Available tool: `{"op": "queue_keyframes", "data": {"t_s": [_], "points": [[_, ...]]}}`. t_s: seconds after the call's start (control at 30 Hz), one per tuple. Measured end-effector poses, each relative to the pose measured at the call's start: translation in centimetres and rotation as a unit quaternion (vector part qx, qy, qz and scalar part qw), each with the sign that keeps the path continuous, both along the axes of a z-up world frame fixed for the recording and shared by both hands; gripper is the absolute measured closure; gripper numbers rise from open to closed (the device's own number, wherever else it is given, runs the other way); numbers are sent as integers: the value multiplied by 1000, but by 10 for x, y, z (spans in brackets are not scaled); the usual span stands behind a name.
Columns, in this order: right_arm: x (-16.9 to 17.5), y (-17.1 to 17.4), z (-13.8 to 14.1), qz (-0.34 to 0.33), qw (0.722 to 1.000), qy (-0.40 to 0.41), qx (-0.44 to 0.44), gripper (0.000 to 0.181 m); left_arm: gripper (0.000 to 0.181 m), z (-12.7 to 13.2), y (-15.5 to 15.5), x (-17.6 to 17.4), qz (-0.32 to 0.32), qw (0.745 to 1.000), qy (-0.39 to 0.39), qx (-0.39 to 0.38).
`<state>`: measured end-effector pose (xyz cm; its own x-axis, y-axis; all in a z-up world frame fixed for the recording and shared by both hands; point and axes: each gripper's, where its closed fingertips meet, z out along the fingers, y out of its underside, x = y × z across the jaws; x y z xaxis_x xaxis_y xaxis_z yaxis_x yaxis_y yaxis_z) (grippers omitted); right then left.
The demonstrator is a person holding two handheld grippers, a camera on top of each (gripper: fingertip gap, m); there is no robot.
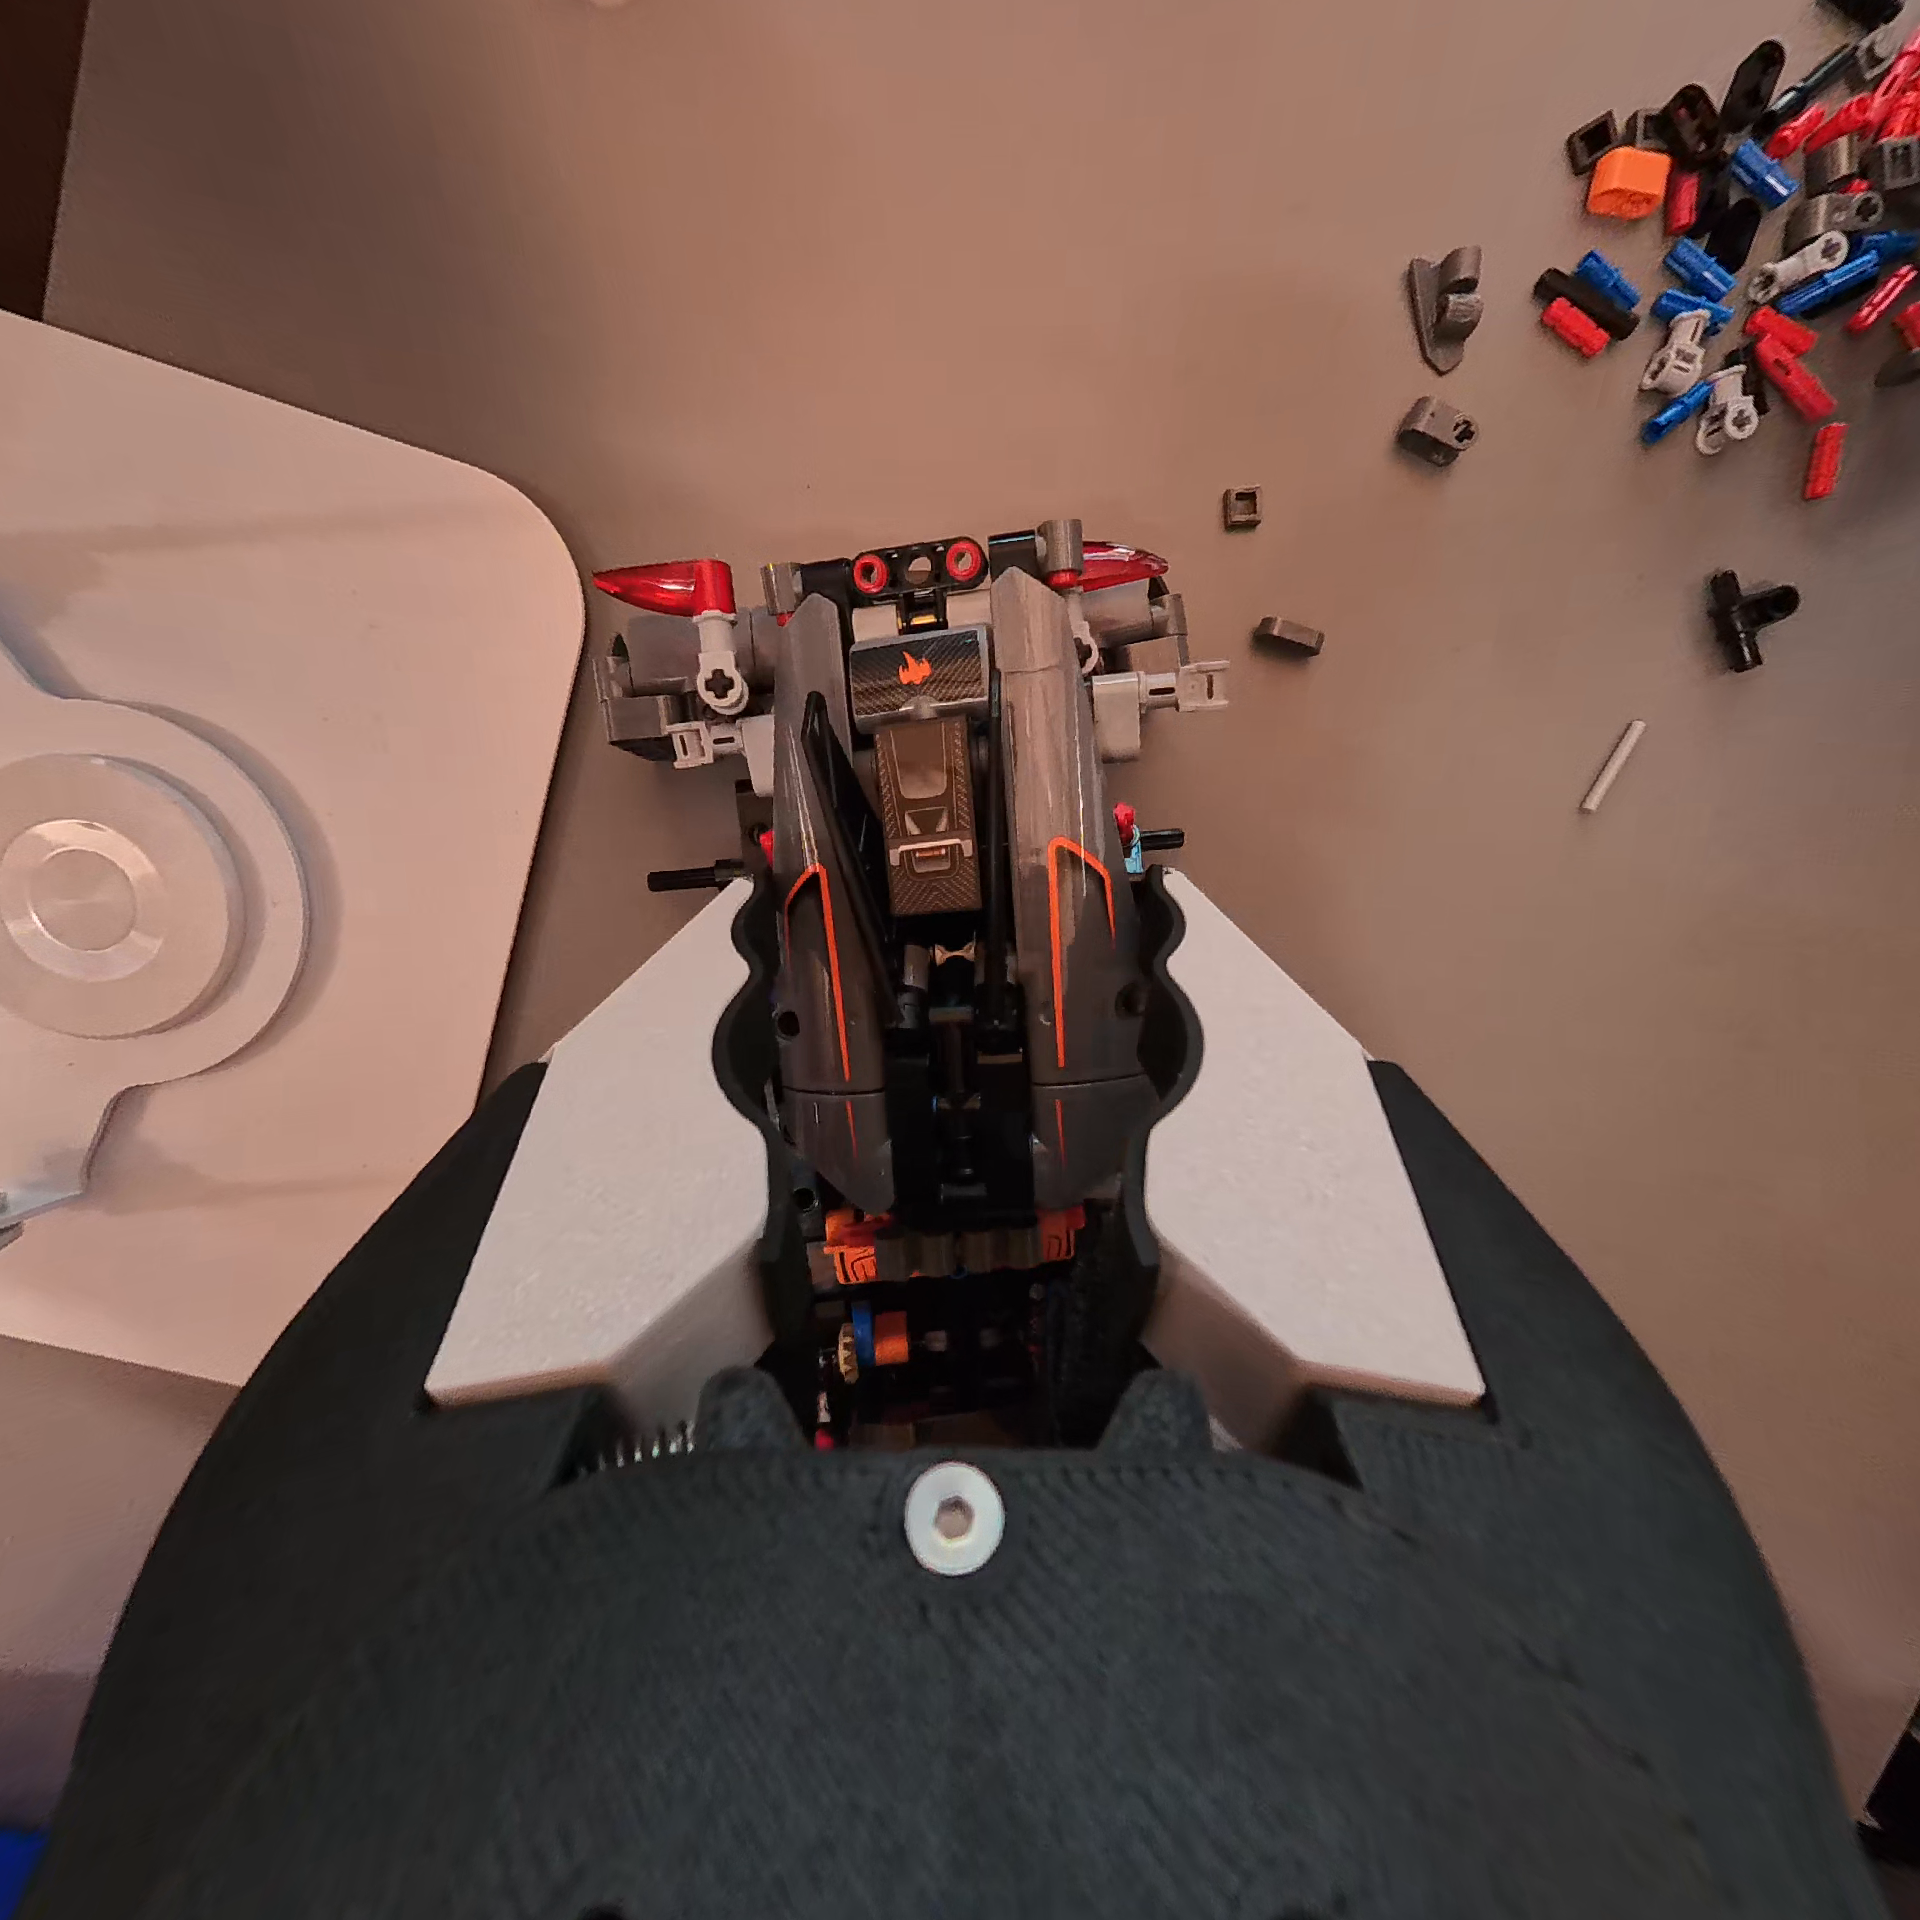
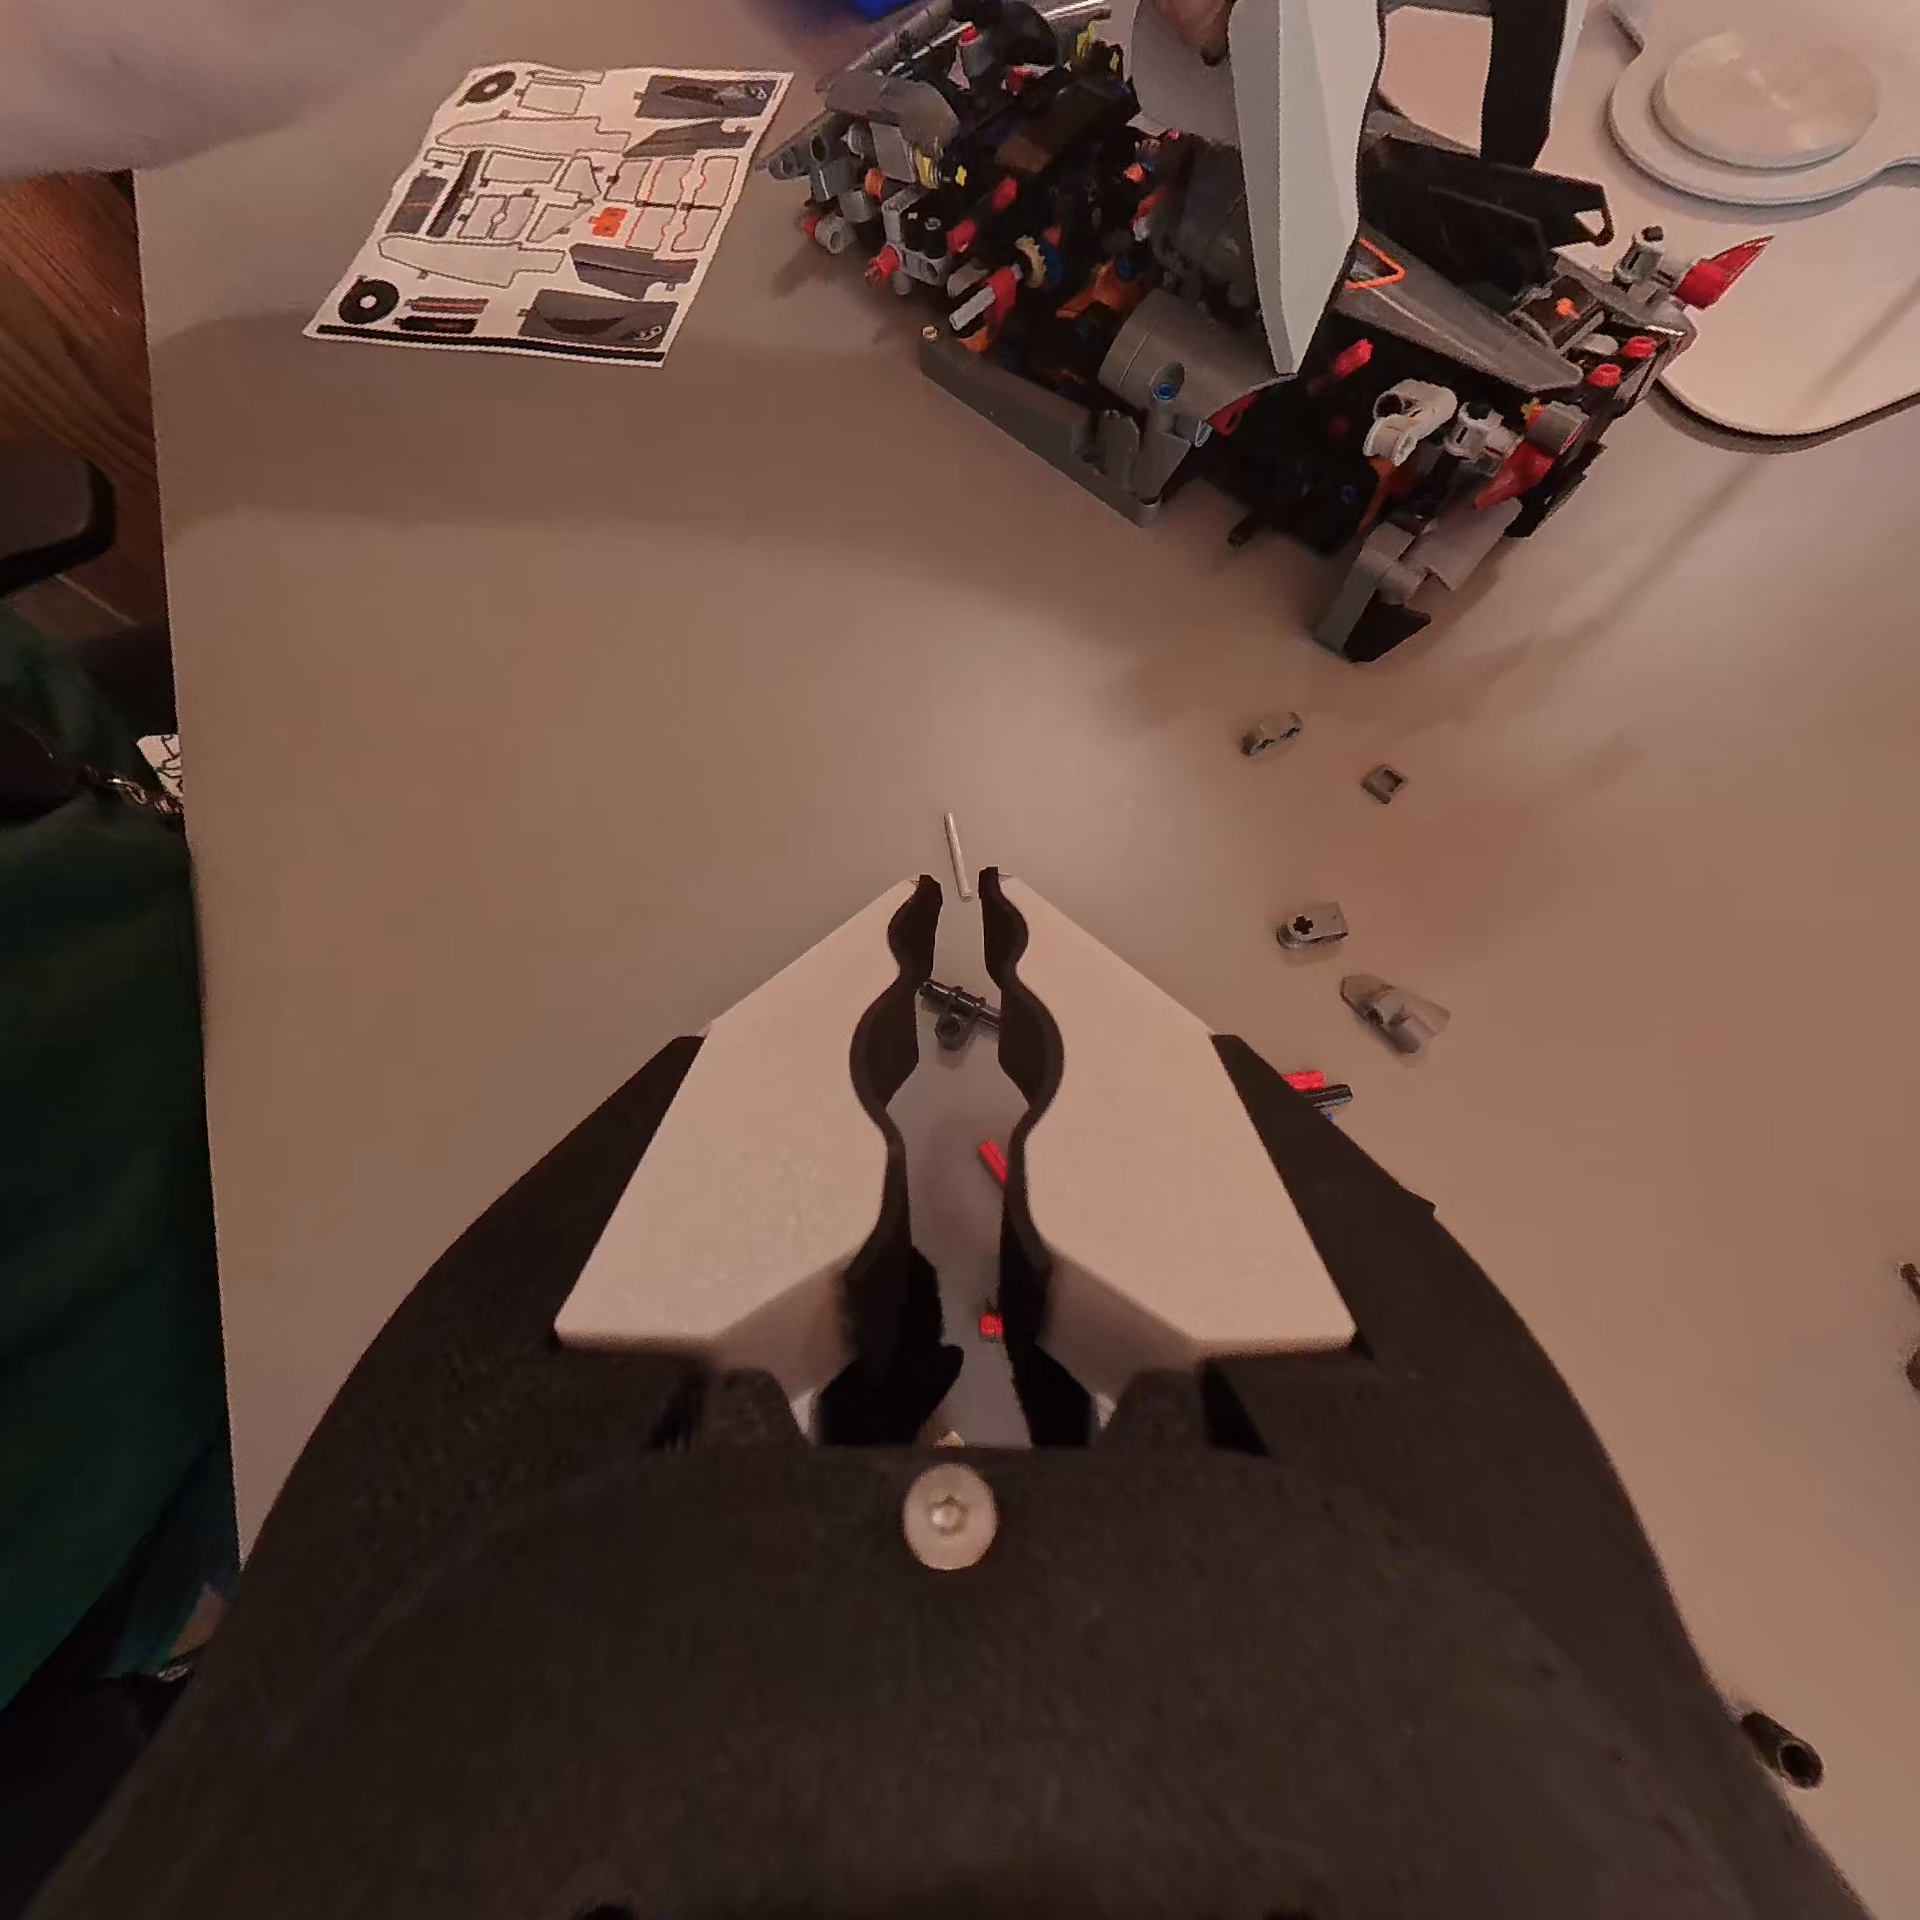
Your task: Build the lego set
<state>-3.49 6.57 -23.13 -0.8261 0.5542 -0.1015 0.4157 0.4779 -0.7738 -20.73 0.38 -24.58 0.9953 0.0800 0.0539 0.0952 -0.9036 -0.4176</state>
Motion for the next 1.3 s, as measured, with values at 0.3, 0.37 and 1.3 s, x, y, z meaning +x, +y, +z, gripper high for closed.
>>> {"op": "queue_keyframes", "data": {"t_s": [0.3,0.37,1.3], "points": [[1,-2,-1,3,1000,-2,-8,176,115,5,-1,0,-14,1000,-6,-6],[1,-2,-2,3,1000,-3,-8,177,115,8,-1,-2,-19,1000,5,-9],[0,-9,10,3,999,14,-34,175,115,72,-7,1,13,983,-43,176]]}}
